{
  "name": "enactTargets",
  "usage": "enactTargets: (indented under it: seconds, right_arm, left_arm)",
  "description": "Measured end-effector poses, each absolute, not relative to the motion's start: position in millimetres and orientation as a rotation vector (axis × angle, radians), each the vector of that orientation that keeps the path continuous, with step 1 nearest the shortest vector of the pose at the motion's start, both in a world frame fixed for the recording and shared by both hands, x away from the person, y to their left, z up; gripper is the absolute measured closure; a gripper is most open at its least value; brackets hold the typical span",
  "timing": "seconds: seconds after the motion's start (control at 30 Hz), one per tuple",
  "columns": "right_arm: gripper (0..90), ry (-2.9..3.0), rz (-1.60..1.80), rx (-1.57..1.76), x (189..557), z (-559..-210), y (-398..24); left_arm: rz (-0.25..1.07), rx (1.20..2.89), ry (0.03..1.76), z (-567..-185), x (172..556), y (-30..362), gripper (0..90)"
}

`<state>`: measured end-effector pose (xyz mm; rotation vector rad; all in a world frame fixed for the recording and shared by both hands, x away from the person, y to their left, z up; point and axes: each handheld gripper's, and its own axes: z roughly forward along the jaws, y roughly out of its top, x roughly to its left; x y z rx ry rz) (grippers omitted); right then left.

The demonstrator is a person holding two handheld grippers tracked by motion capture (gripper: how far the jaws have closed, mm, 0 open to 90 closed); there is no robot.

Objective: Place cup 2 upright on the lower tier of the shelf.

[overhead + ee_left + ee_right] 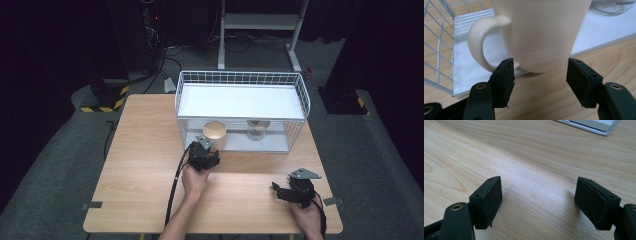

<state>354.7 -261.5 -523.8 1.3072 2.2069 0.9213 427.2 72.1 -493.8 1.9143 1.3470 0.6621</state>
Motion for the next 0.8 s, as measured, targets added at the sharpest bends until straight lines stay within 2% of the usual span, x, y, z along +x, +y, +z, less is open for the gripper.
enactTargets:
  seconds: [0.8]
  right_arm:
    - [22.4,2.208,0.920,1.309,354.7,-523.6,-261.4]
  left_arm:
    - [0.642,1.897,1.380,-493.2,443.6,70.0,40.2]
